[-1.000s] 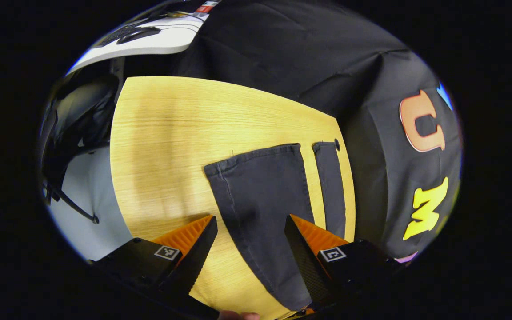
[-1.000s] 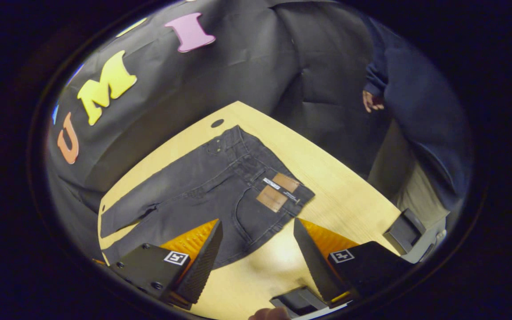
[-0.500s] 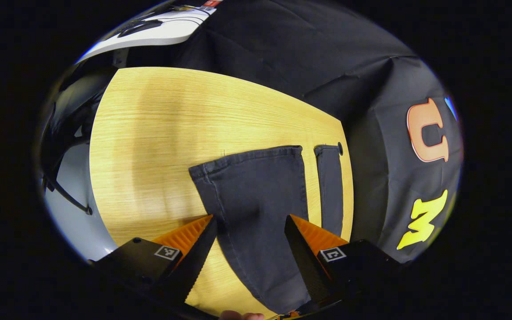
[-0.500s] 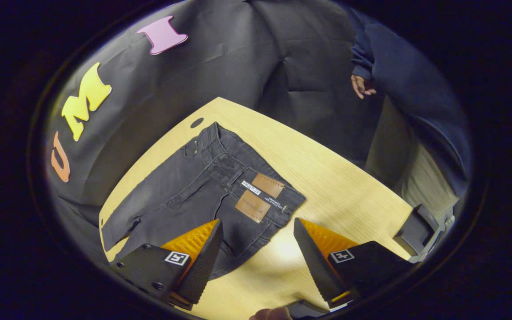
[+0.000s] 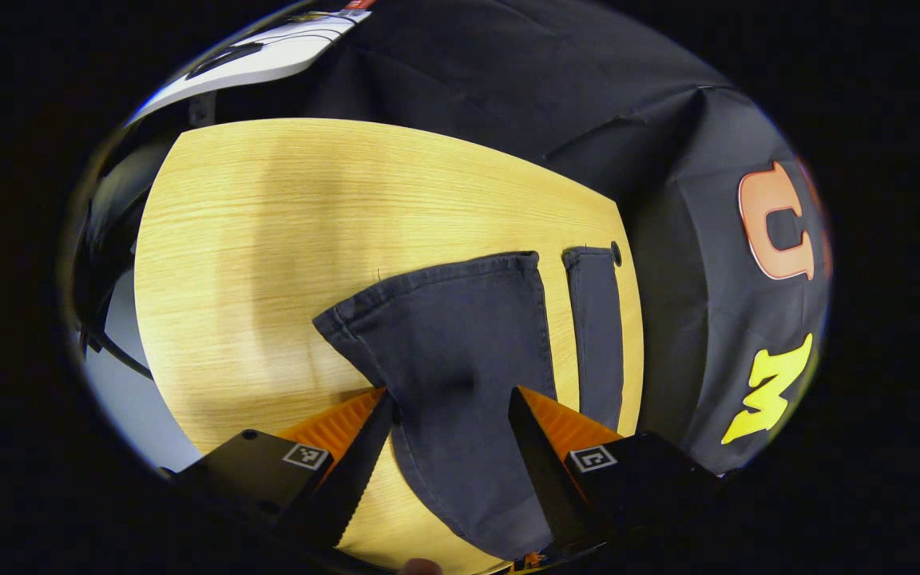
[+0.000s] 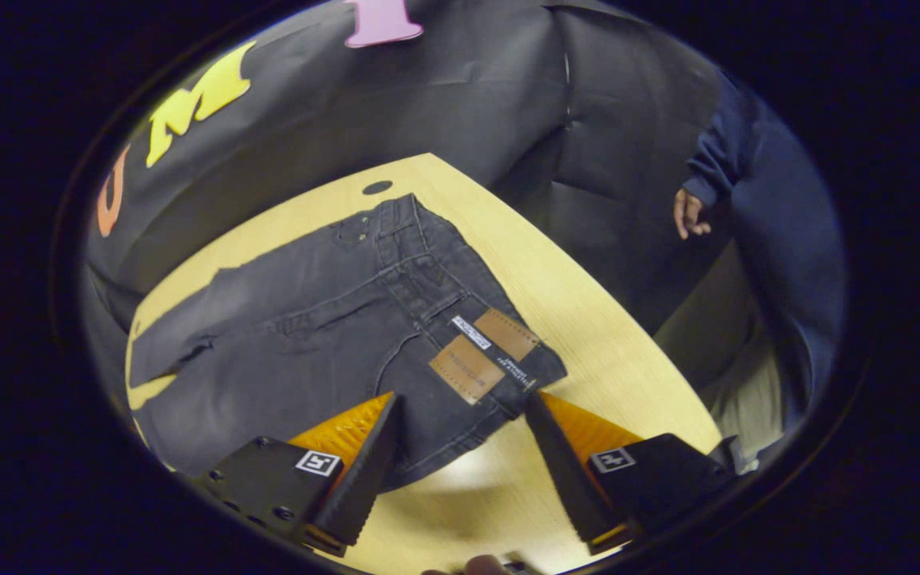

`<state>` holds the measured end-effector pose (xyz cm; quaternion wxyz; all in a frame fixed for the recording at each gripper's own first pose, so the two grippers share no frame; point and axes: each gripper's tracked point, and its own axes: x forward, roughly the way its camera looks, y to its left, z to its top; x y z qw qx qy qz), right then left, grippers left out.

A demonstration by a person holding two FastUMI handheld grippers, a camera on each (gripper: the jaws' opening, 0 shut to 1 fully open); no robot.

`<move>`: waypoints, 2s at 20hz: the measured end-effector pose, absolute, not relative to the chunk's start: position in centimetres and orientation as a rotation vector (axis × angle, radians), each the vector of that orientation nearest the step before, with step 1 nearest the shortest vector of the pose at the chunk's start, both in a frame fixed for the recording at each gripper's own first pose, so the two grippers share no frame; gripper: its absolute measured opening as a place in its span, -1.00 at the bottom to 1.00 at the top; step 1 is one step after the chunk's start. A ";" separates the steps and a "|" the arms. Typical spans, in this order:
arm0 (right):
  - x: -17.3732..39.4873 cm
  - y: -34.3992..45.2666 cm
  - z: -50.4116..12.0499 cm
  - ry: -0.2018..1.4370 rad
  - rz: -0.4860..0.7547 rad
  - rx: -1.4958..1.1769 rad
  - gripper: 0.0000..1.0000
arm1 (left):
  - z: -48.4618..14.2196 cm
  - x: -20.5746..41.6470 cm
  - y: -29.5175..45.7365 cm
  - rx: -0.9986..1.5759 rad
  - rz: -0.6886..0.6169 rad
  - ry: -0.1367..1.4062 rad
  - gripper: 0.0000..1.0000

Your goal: Grasp the waist and the cuffs of the jeans and fold them to make the two legs overlap; first hold the waist and fold one-third of the jeans toward the cuffs, then hold the cuffs and fold the remaining one-third in the same direction to finish folding.

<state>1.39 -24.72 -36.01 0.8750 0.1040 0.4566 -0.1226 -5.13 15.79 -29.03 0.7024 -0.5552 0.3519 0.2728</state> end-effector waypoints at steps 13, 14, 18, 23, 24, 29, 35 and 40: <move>2.3 -25.2 -36.2 1.016 -0.339 0.364 -0.66 | -30.6 -4.9 15.3 -1.271 0.655 0.866 -0.77; 2.1 -24.8 -35.9 1.011 -0.341 0.398 -0.66 | -30.3 -4.8 15.3 -1.278 0.645 0.855 -0.82; 2.5 -24.8 -35.4 1.005 -0.317 0.454 -0.66 | -28.9 -4.4 15.3 -1.287 0.587 0.827 -0.92; 2.7 -24.5 -33.8 0.999 -0.293 0.434 -0.96 | -27.0 -4.1 15.2 -1.266 0.546 0.818 -0.94; 2.9 -24.5 -33.1 0.990 -0.289 0.453 -0.96 | -26.7 -4.1 15.1 -1.265 0.537 0.814 -0.94; 3.4 -24.3 -30.3 0.964 -0.243 0.479 -0.96 | -23.7 -3.2 14.6 -1.300 0.494 0.766 -0.93; 8.3 -21.2 -24.1 0.883 -0.120 0.437 -0.97 | -19.2 0.7 14.4 -1.207 0.389 0.752 -0.94; 14.0 -18.9 -20.5 0.828 -0.033 0.420 -0.97 | -16.1 6.3 15.2 -1.138 0.322 0.764 -0.93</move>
